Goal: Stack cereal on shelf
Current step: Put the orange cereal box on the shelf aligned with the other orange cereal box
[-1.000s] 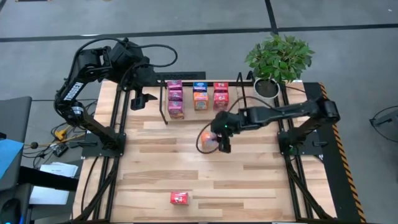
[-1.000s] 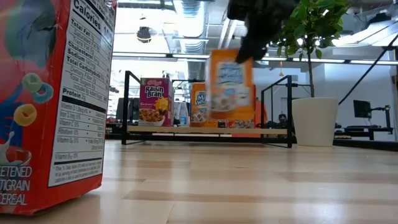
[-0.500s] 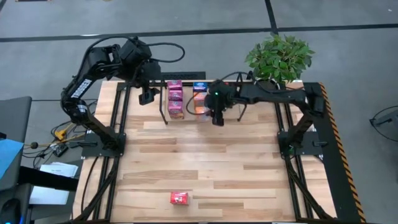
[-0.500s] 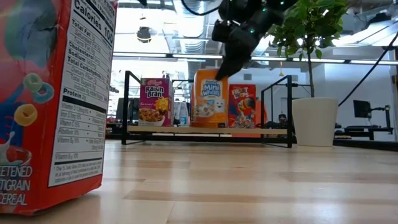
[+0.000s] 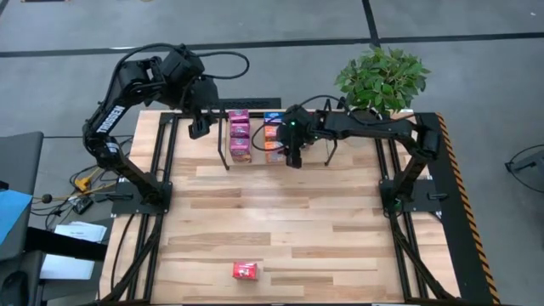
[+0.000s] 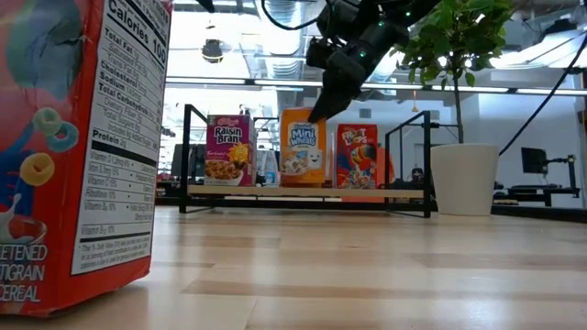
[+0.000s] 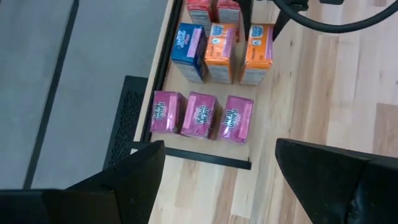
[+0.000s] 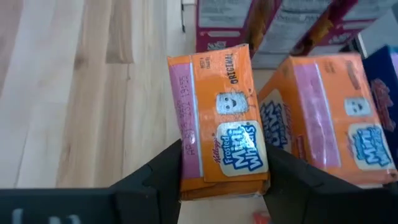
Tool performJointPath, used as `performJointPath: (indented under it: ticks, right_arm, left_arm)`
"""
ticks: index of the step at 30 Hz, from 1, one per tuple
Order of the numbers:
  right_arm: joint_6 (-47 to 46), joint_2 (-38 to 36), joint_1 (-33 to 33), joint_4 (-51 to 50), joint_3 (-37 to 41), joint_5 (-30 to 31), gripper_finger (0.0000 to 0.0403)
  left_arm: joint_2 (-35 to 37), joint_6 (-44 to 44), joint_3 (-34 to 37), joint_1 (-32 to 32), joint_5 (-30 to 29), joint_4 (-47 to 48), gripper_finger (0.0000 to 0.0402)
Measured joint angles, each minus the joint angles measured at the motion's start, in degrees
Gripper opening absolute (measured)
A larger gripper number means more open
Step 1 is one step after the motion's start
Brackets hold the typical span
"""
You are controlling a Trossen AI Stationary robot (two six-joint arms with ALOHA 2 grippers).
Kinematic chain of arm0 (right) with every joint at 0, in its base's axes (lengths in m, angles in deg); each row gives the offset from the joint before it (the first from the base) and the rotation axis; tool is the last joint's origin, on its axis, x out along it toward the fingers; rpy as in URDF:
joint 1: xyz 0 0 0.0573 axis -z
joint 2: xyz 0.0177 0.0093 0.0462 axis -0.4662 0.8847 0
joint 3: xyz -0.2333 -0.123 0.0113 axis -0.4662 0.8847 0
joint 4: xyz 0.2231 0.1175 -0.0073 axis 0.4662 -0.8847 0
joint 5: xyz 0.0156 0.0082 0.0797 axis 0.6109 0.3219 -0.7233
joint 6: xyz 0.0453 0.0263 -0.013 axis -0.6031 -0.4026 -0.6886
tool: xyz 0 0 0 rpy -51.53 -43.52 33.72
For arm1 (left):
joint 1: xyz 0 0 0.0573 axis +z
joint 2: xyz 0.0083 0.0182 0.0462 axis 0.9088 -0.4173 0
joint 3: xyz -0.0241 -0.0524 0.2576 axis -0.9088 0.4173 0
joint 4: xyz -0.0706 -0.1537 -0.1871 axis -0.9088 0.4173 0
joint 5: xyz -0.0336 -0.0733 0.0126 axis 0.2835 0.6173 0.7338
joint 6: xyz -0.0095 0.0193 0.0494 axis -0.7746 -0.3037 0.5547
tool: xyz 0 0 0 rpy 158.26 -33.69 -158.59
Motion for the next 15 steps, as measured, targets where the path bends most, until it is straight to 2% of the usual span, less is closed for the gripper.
performJointPath:
  ticks: [15]
  right_arm:
    - [-1.4,0.0,0.3,2.5,0.0,0.3,0.0222]
  left_arm:
    - [0.0,0.7,0.0,1.5,0.0,0.0,0.0297]
